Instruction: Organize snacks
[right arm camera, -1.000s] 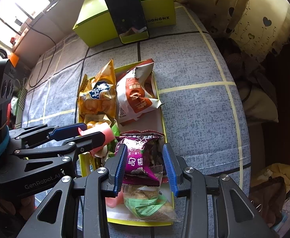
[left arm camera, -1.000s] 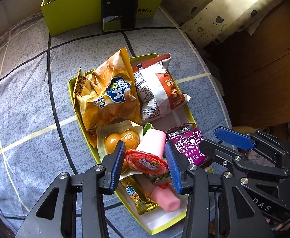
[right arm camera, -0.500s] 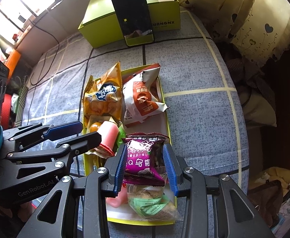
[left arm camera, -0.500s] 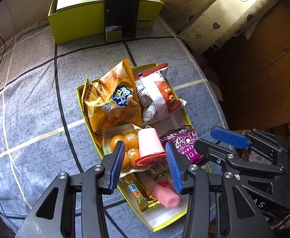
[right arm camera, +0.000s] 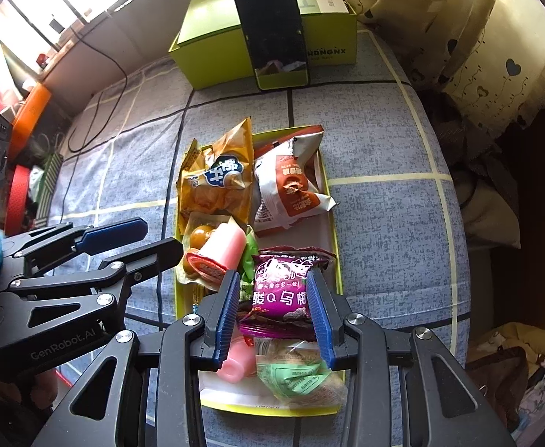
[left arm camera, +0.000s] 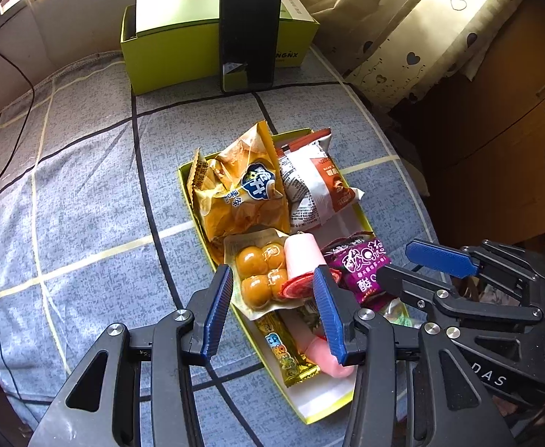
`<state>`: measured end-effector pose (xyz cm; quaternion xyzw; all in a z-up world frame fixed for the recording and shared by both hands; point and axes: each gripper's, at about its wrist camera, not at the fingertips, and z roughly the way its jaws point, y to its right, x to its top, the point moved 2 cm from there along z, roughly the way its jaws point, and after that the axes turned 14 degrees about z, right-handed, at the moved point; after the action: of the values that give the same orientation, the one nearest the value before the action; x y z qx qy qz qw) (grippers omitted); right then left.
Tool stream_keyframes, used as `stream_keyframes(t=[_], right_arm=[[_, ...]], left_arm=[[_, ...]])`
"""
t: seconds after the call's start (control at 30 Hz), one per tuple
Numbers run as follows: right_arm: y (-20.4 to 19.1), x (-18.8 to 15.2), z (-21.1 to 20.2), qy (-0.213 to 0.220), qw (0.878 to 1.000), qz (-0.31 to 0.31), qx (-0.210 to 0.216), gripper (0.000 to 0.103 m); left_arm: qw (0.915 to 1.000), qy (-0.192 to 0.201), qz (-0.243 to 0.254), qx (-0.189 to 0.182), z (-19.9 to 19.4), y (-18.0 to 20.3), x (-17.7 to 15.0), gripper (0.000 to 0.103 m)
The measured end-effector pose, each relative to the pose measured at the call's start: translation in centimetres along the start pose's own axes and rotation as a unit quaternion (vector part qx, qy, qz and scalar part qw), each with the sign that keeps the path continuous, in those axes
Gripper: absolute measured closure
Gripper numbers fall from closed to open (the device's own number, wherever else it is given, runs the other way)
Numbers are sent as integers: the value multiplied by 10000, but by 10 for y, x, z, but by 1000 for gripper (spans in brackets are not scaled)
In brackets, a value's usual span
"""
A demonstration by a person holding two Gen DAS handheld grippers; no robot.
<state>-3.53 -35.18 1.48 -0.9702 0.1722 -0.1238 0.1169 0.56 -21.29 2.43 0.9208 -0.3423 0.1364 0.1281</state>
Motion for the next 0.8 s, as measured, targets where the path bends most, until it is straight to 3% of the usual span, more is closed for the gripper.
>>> stream_keyframes(t=[0.23,0.8], right_arm=[[-9,-13,0,-98,9999,-131,-27,68],[-15,-38,0,-221,9995,-160,-147,68]], left_arm=[[9997,34,171,178,-8,2,-9,57],[9994,-71,270,185,-10,8,-23,57]])
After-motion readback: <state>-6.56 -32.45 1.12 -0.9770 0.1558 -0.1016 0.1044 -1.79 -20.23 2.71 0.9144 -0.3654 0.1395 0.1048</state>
